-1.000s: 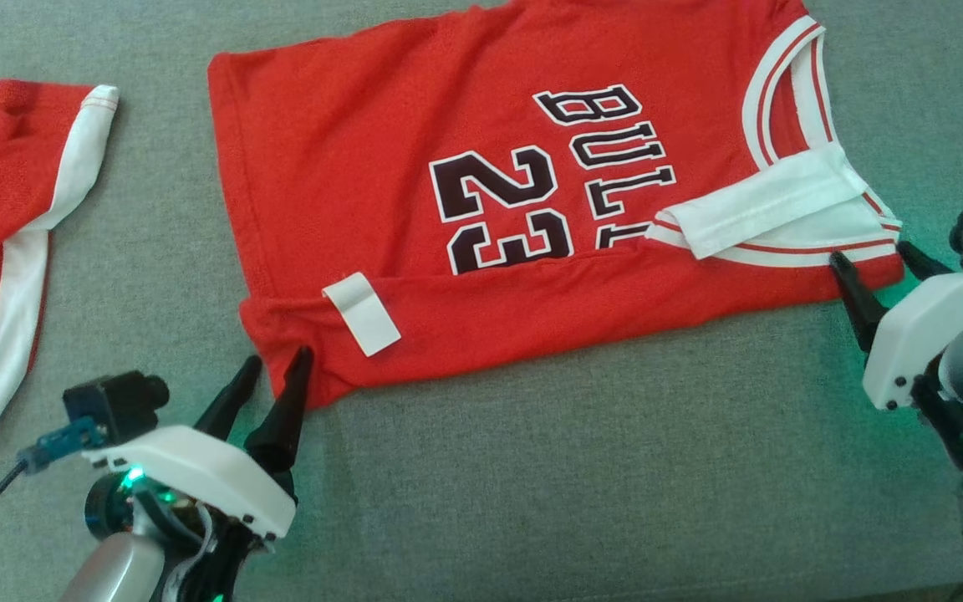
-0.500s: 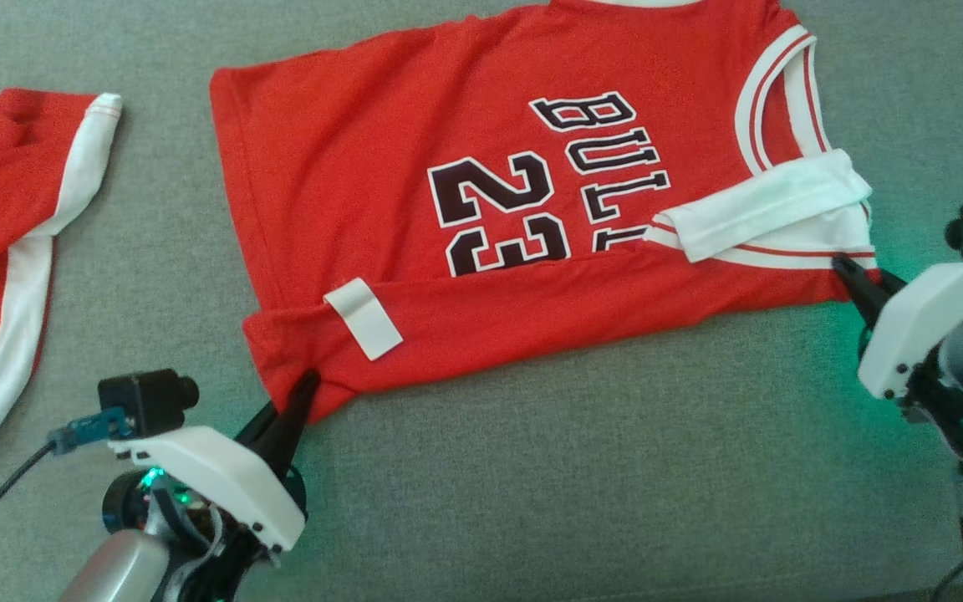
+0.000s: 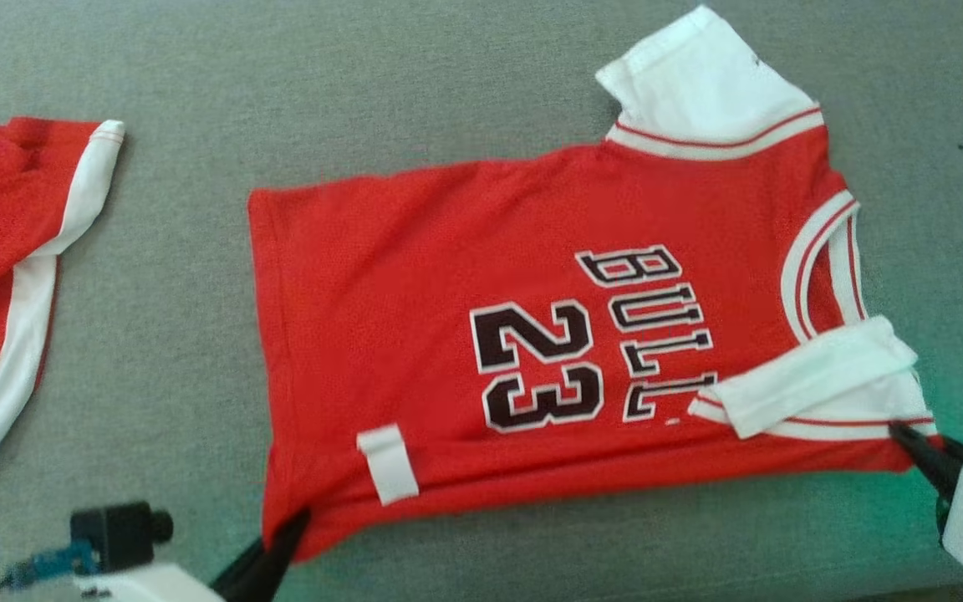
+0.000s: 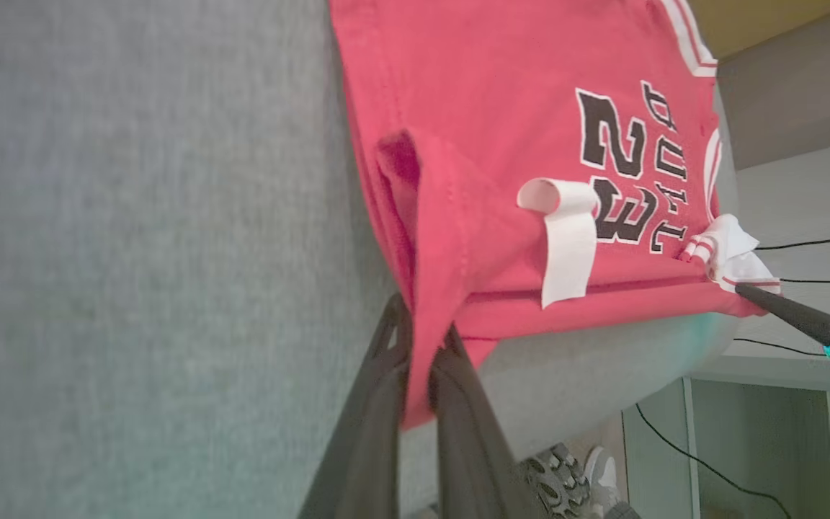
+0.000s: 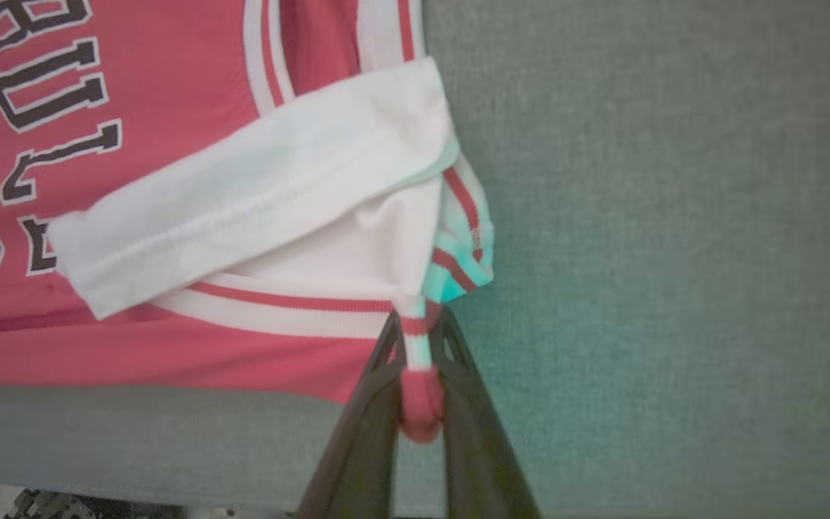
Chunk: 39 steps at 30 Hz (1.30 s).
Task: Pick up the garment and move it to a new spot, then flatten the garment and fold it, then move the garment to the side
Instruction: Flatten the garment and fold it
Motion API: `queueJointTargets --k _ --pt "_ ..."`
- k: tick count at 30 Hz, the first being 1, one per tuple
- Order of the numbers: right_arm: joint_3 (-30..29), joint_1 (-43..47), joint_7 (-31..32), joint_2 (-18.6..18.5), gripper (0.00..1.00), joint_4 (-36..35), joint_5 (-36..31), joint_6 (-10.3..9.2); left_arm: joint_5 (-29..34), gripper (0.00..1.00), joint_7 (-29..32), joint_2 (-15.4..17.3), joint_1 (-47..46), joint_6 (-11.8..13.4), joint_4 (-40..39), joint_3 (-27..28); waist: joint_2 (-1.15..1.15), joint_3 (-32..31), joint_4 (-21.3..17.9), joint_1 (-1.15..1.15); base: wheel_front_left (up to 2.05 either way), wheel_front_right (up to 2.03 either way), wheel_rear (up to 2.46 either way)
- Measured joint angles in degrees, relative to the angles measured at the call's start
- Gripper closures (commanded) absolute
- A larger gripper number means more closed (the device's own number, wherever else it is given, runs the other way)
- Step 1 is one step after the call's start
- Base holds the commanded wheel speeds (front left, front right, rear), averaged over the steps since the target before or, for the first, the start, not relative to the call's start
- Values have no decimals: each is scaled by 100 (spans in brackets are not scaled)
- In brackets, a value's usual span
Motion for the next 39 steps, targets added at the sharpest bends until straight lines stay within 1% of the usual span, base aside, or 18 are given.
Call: queueJointTargets --k 1,2,3,4,5,6,7,8,10,13,15,18,20,25,28,30,34,39 --pt "-14 98 3 1 100 -64 -1 0 -4 100 -23 -7 126 36 -12 -10 0 6 -12 0 0 0 0" --pt "-14 131 1 3 61 -97 -4 0 -3 100 -53 -5 207 42 -7 -30 0 9 -23 0 0 0 0" --pt "-2 130 -8 3 61 -121 -31 0 13 100 -91 -12 235 67 8 -47 0 10 -30 0 0 0 0" --pt "35 123 -63 3 4 -142 -83 0 26 100 -122 -26 221 88 38 -69 0 7 -34 0 0 0 0" --pt "75 110 -115 2 0 -146 -166 0 88 100 -122 -25 196 88 69 -125 0 1 -36 0 0 0 0" --pt "92 108 -126 1 0 -144 -244 0 134 71 -127 -42 187 90 93 -151 0 -8 -35 0 0 0 0" --pt "87 107 -178 2 0 -143 -291 0 155 30 -186 -88 185 120 122 -147 0 -17 -30 0 0 0 0" --pt "77 101 -224 2 0 -144 -314 0 183 2 -227 -116 177 142 154 -147 0 -28 -25 0 0 0 0" --pt "70 85 -229 -20 0 -183 -323 0 240 0 -293 -127 156 191 197 -126 0 -54 -8 0 0 0 0" --pt "-24 51 -278 -181 0 -467 -308 0 307 0 -381 -105 117 231 142 24 0 -50 18 0 0 0 0" --pt "-144 -232 -325 -221 0 -665 -250 0 316 0 -424 -25 70 296 9 196 0 16 5 0 0 0 0" --pt "-110 -1261 -319 -271 0 -728 -359 0 502 0 -423 137 -310 443 -35 454 0 215 2 0 0 0 0" --pt "69 -2170 -224 -267 0 -579 -520 0 598 0 -397 147 -978 497 45 500 0 406 25 1 0 0 0" --pt "711 -4124 -136 -83 0 664 -1160 0 920 0 -149 -92 -2933 489 705 315 0 935 165 3 0 0 0" --pt "1047 -4809 -202 97 0 1463 -1496 0 991 0 -30 -314 -3561 405 1134 81 0 1168 323 4 0 0 0" --pt "1081 -5100 -382 169 0 1986 -1736 0 1045 0 44 -445 -3783 297 1392 -107 0 1264 466 3 0 0 0" --pt "918 -5454 -720 259 0 2918 -2149 0 1121 0 89 -695 -4110 66 1767 -391 0 1375 748 2 0 0 0" --pt "843 -5748 -1021 303 0 3504 -2329 0 1138 0 132 -934 -4502 -73 2061 -614 0 1479 941 0 0 0 0"
